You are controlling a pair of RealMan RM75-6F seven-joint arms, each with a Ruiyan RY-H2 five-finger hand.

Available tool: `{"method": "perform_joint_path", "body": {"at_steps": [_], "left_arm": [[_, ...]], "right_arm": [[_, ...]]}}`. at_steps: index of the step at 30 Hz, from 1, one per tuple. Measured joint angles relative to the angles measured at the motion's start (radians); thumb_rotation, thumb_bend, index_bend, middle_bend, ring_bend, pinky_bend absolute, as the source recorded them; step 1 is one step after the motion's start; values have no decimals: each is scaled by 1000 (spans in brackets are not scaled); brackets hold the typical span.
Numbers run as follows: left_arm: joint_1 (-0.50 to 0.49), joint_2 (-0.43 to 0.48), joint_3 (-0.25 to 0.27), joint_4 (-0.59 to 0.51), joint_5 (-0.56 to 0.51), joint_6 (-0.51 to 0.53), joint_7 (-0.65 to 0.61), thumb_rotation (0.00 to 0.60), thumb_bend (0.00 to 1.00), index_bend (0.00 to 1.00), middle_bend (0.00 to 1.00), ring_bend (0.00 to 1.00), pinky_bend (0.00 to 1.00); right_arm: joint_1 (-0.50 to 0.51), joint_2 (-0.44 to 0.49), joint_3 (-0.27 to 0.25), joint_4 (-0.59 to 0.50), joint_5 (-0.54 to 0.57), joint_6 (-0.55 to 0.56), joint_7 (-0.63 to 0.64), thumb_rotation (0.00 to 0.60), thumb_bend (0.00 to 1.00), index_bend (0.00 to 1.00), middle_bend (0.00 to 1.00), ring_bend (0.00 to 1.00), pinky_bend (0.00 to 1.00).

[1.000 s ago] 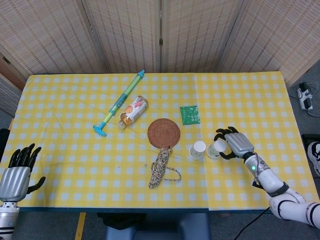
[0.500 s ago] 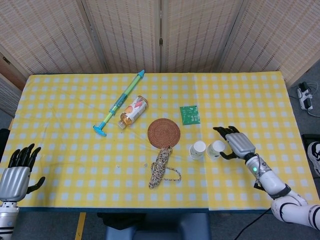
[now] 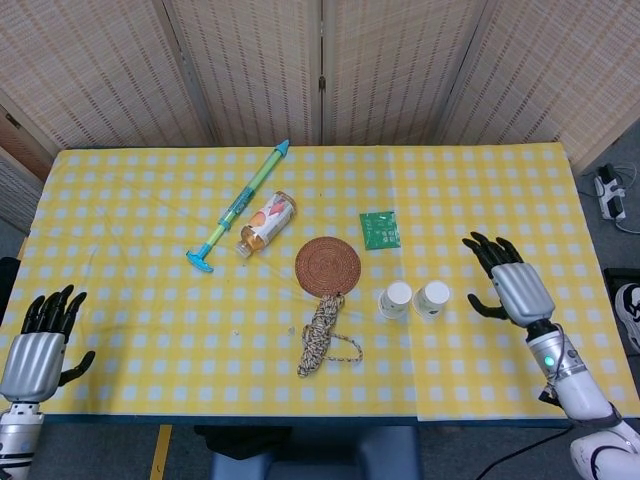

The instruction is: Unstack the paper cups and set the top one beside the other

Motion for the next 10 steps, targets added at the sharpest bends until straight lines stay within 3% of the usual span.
{"method": "perform_joint_path", "body": {"at_steps": [5, 10], "left_arm": [[6, -14, 0, -2, 15, 27, 19, 600, 318, 31, 0, 0, 0], [14, -24, 3, -20, 27, 44, 37, 600, 318, 30, 0, 0, 0]], "right_arm": [[-108, 11, -20, -29, -53, 176, -44, 600, 384, 2, 0, 43, 0], [-187, 34, -54, -60, -112, 254, -36, 600, 385, 1, 0, 48, 0]]}}
